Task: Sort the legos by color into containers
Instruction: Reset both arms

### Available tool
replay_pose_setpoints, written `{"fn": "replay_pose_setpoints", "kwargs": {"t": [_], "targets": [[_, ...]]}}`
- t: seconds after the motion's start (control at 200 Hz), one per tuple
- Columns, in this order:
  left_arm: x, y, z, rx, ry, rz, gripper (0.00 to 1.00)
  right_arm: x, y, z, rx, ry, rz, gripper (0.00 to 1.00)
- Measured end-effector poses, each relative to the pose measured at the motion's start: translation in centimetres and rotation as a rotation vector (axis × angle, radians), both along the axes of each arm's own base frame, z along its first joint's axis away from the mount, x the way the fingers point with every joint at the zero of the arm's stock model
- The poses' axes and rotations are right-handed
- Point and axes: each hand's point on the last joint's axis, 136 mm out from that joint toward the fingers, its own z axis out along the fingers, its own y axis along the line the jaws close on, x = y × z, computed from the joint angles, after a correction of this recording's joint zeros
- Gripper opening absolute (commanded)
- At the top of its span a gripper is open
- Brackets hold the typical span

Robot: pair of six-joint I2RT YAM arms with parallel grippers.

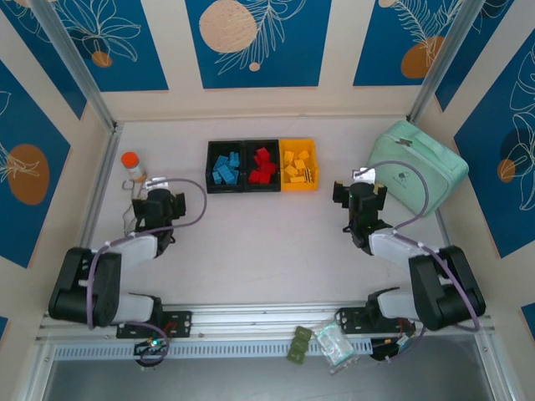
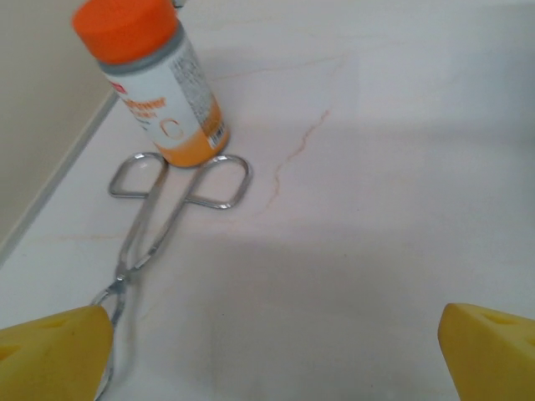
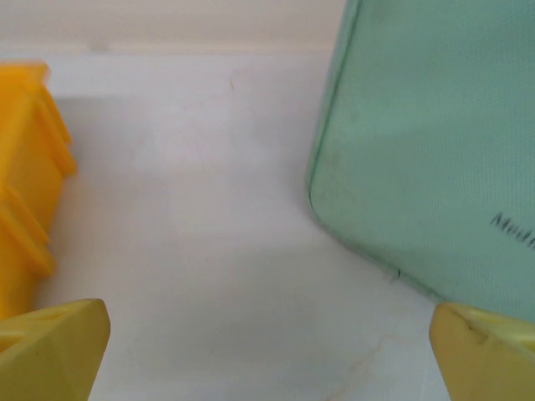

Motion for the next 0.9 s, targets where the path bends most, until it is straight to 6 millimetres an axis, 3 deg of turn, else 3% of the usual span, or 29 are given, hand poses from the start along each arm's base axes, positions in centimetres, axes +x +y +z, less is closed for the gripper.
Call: {"fn": "replay_pose_setpoints", "kwargs": {"t": [0.09,0.22,0.375,0.9], "targets": [[0.2,0.1,-1.2,0.013,-0.024,-0.010,0.99,-0.1,0.2,-2.7,-0.021,0.050,0.048,1.00],[1.1,-1.2,-1.0,0.008,-0.069,-0.092,0.99,0.9,0.6,-3.7,0.028,0.042,0.134,0.99],[2.0,-2.4,-1.3,-0.003,-0.097,-0.165,0.99,1.8,-0.9,-3.4,0.120,-0.009,0.159,0.99],[2.5,-2.5,-0.5,-0.012,-0.136,-0.184,0.99,2.0,-1.1,-3.4,0.179,-0.016,0.140,0.99]]}}
